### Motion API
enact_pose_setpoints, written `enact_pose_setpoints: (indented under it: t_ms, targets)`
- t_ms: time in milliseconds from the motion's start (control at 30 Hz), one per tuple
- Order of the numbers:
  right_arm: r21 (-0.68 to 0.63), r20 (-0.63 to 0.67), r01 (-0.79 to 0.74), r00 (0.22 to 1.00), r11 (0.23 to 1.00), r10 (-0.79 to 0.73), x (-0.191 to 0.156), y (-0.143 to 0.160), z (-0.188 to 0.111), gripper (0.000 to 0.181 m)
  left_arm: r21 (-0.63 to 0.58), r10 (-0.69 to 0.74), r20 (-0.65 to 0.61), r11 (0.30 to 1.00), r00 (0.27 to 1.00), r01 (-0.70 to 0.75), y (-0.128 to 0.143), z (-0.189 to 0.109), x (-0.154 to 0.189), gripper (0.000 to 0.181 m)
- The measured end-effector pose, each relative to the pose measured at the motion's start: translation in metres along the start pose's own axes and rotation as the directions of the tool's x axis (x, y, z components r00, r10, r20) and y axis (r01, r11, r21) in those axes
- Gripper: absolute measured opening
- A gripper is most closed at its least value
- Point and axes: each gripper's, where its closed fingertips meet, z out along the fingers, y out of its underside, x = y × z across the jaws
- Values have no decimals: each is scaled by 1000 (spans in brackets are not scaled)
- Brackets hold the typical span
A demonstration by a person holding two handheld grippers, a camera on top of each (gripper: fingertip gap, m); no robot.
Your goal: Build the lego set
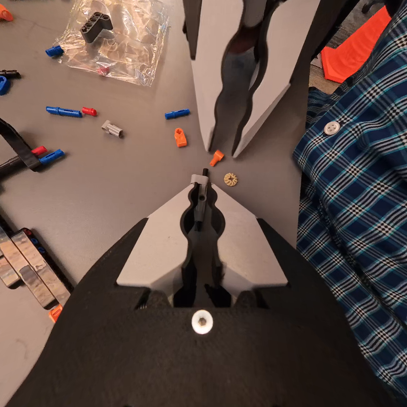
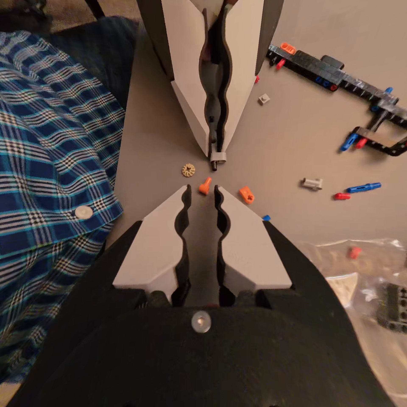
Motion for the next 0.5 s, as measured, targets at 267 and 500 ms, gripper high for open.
enact_pose_setpoints:
  t_ms: [267,500]
  targets:
    - [9,-55,17,998,1000,-17,6,4,2,6,-4,9,1,1000,1000,-9,0,0,1,6]
    - [30,50,91,994,995,-92,10,2,4,5,-26,59,-35,998,998,-60,-1,3,5,6]
